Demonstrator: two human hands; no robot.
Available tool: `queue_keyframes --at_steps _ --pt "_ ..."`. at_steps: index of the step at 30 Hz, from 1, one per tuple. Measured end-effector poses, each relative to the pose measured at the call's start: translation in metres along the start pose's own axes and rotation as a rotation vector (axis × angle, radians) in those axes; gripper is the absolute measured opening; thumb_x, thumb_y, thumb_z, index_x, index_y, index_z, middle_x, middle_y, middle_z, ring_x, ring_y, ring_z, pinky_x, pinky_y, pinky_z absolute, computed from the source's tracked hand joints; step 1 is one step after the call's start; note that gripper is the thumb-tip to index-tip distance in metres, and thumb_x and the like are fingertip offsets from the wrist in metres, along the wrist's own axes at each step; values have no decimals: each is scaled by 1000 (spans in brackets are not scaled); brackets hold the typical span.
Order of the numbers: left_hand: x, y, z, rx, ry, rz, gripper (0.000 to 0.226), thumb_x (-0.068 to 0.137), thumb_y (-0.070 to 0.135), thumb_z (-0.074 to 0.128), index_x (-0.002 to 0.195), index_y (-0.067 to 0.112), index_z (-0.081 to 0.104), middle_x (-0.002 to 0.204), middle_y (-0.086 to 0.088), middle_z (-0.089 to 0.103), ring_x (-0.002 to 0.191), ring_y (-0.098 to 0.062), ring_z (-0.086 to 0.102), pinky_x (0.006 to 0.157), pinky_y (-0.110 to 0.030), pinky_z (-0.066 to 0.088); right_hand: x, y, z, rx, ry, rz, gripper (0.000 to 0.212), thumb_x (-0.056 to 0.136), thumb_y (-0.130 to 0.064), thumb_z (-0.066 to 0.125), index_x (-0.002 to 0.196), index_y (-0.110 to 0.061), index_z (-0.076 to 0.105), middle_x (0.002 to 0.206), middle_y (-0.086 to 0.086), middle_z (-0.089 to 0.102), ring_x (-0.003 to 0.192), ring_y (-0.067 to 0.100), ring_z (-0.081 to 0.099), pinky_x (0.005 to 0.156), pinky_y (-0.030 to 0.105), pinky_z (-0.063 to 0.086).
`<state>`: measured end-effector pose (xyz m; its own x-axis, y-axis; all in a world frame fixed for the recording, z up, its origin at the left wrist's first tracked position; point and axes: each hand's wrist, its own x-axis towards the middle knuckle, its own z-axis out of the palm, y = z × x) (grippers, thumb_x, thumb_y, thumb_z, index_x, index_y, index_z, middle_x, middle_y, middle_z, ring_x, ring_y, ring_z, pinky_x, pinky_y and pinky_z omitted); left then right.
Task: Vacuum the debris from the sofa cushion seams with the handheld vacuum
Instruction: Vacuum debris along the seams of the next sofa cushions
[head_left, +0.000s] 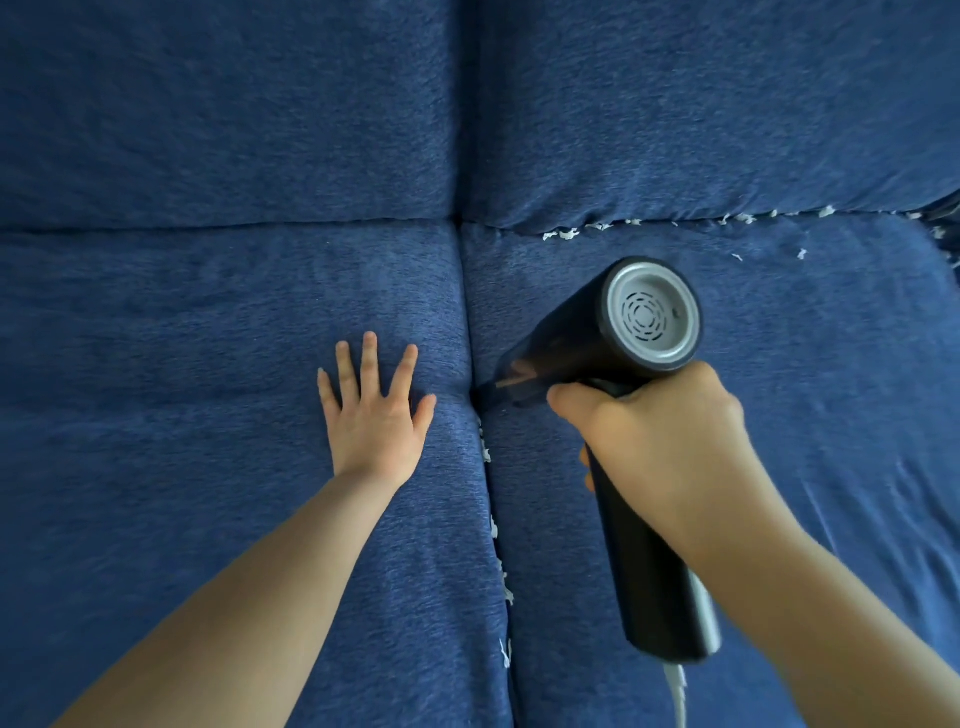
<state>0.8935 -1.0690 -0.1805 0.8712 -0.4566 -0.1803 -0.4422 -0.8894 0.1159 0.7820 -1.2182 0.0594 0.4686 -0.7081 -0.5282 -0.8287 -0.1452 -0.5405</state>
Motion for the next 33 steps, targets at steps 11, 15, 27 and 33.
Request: queue_keyframes --at_steps 11,15,27,33 --pt "-31 -2 12 104 37 94 61 96 54 16 154 33 15 162 -16 9 148 -44 2 117 -62 8 -5 18 -7 -32 -58 -52 57 45 -60 65 76 -12 68 75 8 74 76 33 72 77 42 60" --pt "-52 8 23 101 31 98 60 96 54 31 152 39 14 162 -16 4 147 -46 -2 116 -63 3 -5 26 -14 -36 -120 -68 50 52 -57 67 76 -14 68 74 7 73 74 31 72 76 40 59" --pt "-67 -5 18 214 -15 187 65 94 62 17 153 39 3 163 -11 -9 148 -41 -8 118 -58 4 -12 40 -24 -40 -107 -104 64 40 -64 63 80 -14 69 79 9 74 76 32 72 79 43 59" --pt "-67 -6 18 207 -1 210 65 94 61 14 154 37 12 163 -12 -4 148 -42 -5 119 -58 5 -16 36 -13 -27 -91 -86 48 53 -57 69 73 -14 67 76 8 74 76 33 72 79 42 59"
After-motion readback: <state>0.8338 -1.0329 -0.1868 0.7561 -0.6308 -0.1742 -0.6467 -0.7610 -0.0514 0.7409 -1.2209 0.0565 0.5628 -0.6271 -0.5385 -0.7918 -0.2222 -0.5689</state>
